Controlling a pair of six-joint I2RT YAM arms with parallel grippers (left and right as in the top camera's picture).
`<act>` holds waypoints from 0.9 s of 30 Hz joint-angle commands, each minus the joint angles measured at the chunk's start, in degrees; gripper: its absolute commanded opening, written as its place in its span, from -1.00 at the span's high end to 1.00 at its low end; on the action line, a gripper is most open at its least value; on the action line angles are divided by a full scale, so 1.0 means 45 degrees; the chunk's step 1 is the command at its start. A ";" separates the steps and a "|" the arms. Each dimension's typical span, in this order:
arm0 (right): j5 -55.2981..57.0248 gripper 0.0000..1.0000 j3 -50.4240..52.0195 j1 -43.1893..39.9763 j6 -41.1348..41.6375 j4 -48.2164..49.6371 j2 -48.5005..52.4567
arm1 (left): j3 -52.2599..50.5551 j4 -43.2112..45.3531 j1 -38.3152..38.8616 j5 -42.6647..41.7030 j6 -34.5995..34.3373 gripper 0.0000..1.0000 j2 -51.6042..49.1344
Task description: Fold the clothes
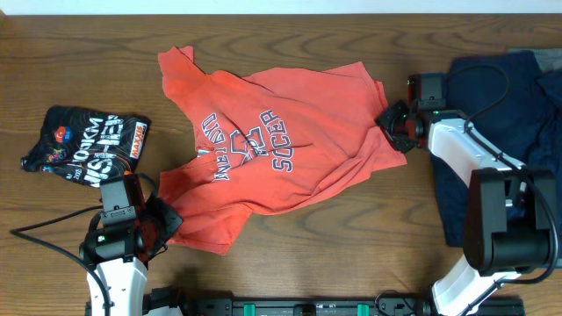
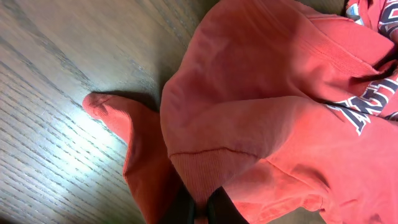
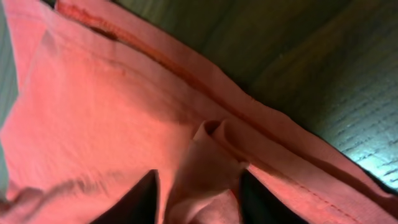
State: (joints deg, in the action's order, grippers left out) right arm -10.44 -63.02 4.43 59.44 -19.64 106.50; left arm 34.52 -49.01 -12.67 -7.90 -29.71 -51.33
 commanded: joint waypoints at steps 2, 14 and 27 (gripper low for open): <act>0.0228 0.56 -0.0029 0.0117 0.0058 0.0233 0.0112 | 0.0092 -0.0005 -0.0053 0.0199 0.0165 0.86 -0.0005; -0.0627 0.98 -0.0330 -0.0461 -0.3653 -0.0894 -0.1146 | 0.0831 0.0359 -0.0053 0.0194 0.1190 0.88 0.0049; 0.0165 0.98 -0.2803 -0.3041 -0.6897 -0.6222 -0.5644 | 0.4206 0.0340 -0.0053 -0.0510 0.1642 0.88 0.0029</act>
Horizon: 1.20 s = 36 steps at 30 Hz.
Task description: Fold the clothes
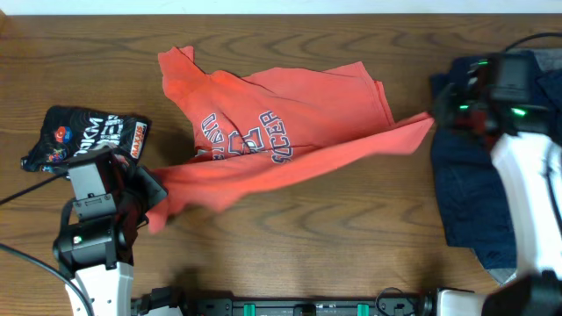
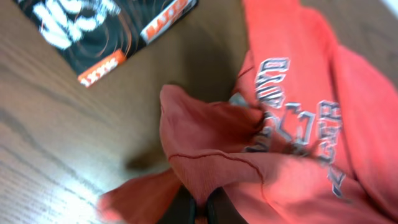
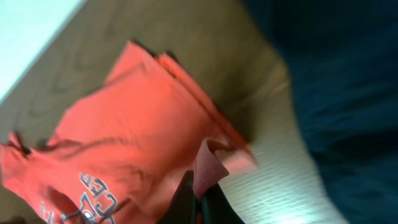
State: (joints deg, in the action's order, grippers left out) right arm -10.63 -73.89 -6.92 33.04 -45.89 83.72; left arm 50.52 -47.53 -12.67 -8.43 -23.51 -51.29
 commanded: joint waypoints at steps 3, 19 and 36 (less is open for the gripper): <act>0.0151 0.98 -0.0690 -0.0908 -0.1520 -0.1035 -0.1141 | 0.1404 0.0015 -0.0053 -0.1423 0.0262 0.88 -0.0049; -0.0078 0.98 -0.6164 -0.1370 -0.3555 -0.5430 -0.1666 | 0.8505 -0.0092 -0.0141 -0.2890 0.0316 0.88 -0.0262; -0.0199 0.98 -1.1064 -0.2919 -0.4216 -0.6917 -0.1321 | 1.1944 -0.1409 -0.1049 -0.3191 0.0709 0.88 -0.1632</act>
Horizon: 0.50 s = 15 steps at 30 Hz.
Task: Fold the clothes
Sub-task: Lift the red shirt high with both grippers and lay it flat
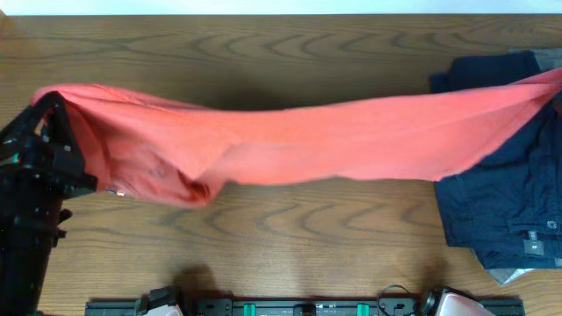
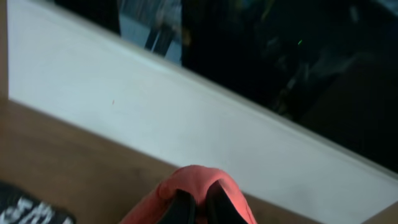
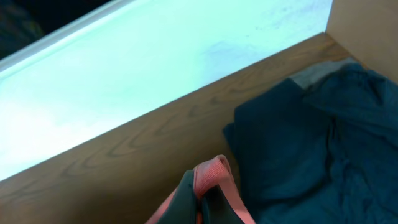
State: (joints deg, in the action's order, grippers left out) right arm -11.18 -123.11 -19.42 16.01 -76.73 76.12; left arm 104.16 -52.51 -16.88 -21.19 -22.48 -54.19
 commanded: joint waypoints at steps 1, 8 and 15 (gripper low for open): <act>-0.0233 0.98 -0.0126 -0.0141 -0.0549 -0.0112 0.0534 | 0.0024 -0.0486 -0.0112 -0.0602 0.0709 0.88 -0.1273; -0.1103 0.98 -0.0121 0.0447 -0.0952 -0.0151 0.2603 | 0.0024 -0.0840 0.0374 -0.1015 0.1588 0.89 -0.3983; -0.1093 0.98 -0.0121 0.1962 -0.0831 0.3113 0.5688 | 0.0024 0.2195 0.1190 -0.1010 0.2322 0.88 -0.7334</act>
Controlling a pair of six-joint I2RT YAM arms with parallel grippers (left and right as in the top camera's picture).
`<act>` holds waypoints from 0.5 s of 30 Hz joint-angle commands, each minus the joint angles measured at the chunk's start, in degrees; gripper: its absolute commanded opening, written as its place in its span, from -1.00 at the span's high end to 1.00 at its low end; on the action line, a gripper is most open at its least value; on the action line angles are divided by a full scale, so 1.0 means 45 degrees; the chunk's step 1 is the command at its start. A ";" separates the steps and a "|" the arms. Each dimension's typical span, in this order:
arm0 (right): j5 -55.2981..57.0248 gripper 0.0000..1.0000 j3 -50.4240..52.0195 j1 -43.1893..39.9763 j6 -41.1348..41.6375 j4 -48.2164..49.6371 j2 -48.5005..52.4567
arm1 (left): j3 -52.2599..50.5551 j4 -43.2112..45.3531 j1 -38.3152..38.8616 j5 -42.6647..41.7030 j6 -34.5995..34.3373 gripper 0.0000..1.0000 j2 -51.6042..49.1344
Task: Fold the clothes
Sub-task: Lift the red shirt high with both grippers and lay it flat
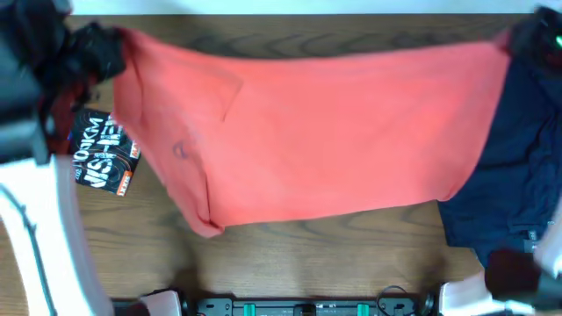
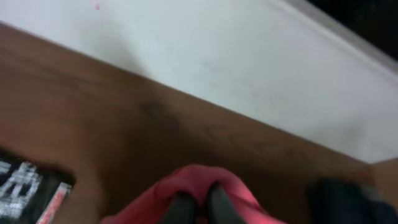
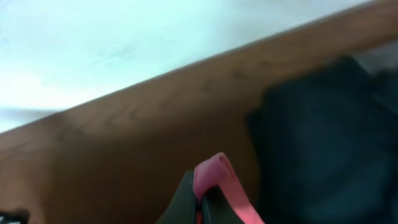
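Note:
The orange-red T-shirt [image 1: 325, 132] hangs spread wide in the air above the table, stretched between both arms, its plain side facing the overhead camera. My left gripper [image 1: 104, 46] is shut on its far left corner; the left wrist view shows a fold of red cloth [image 2: 199, 183] pinched between the dark fingers [image 2: 180, 208]. My right gripper [image 1: 527, 35] is shut on the far right corner, with a red loop of hem [image 3: 214, 174] clamped in it. Both grippers are raised high, near the table's back edge.
A black printed garment [image 1: 101, 154] lies on the table at the left, partly under the shirt. A pile of dark navy clothes [image 1: 518, 175] lies at the right. The white wall edge [image 2: 249, 87] runs behind the wooden table [image 1: 307, 263].
Both grippers have moved toward the back of the table with the shirt. The shirt, then a narrow band across the middle, now shows as a broad sheet covering most of the table.
The shirt lay crumpled on the table with a gripper shut on each lower corner. Then its front edge was pulled out taut between the arms. Then it was lifted off the table, stretched across, and now it hangs spread out wide from both grippers.

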State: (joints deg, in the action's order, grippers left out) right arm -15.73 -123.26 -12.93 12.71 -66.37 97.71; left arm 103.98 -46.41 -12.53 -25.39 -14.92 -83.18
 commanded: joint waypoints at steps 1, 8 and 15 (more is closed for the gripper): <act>-0.0087 0.98 -0.0087 0.0685 0.0175 0.1676 0.1326 | 0.0063 0.1603 0.0287 -0.0078 0.0641 0.88 -0.1345; -0.0097 0.98 -0.0131 0.1127 0.3419 0.7669 0.2317 | 0.0204 0.7898 0.0228 0.0170 -0.1530 0.88 -0.2919; -0.0068 0.98 -0.1511 0.0593 0.4493 0.9413 0.1763 | 0.2516 1.1137 -0.0340 0.0452 -0.3230 0.88 -0.2977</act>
State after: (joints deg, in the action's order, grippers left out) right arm -16.73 -125.73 -8.56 29.19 -24.25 109.32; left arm 108.16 1.58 -12.27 -24.71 -25.39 -98.83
